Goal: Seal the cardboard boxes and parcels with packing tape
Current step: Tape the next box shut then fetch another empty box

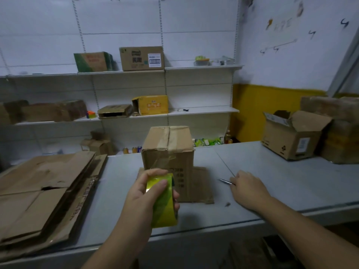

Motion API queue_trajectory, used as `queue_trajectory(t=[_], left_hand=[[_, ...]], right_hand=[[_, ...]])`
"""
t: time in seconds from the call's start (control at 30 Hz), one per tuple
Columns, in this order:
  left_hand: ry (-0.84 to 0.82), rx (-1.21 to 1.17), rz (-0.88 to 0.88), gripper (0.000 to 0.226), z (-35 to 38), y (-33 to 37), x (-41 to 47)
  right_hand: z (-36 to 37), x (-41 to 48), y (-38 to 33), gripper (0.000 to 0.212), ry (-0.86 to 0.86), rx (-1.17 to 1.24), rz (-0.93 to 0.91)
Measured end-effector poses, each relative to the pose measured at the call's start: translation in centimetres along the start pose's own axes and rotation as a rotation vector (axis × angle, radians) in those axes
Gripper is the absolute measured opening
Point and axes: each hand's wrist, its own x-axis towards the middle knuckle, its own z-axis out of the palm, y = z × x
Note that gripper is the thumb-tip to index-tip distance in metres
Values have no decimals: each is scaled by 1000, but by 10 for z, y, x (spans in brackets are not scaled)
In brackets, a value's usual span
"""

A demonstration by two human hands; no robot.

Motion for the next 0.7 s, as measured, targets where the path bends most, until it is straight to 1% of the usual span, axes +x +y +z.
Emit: queue_trajectory(t=[0.07,0.1,0.13,0.17,0.2,0.23,0.27,0.3,0.37,0.43,0.47,0.53,0.63,0.7], left_hand=[[-3,11,8,34,3,0,-1],[-10,15,15,33,4,2,-1],[-15,21,21,32,5,2,-2],[-11,33,30,30,6,3,-3],[2,55,42,28,6,2,-4],[23,83,56,26,7,2,-6],[41,97,76,26,9,3,-8],[54,95,101,27,10,4,-11],[66,64,151,29,14,8,-16],[55,-17,159,29,14,12,-18],[45,-44,154,26,14,14,-19],[46,-18,171,21,14,15,-20],[76,52,235,20,12,10,-20],[84,80,248,15,9,6,-20]], right_hand=[[-5,0,-1,35,29,24,-1],[-11,-2,-5,37,127,115,-16],[-21,-5,-13,37,277,262,-60],[-36,-11,-24,36,413,437,-140],[-54,-20,-39,34,504,601,-255],[-71,-31,-55,28,530,730,-383],[-85,-42,-70,22,506,825,-497],[-96,-52,-84,21,453,904,-576],[-109,-63,-103,35,287,1056,-620],[-117,-66,-113,44,178,1211,-549],[-121,-66,-117,43,164,1290,-501],[-127,-66,-123,30,126,1431,-426],[-130,-63,-132,34,-64,1472,-408],[-129,-60,-137,25,-167,1545,-416]])
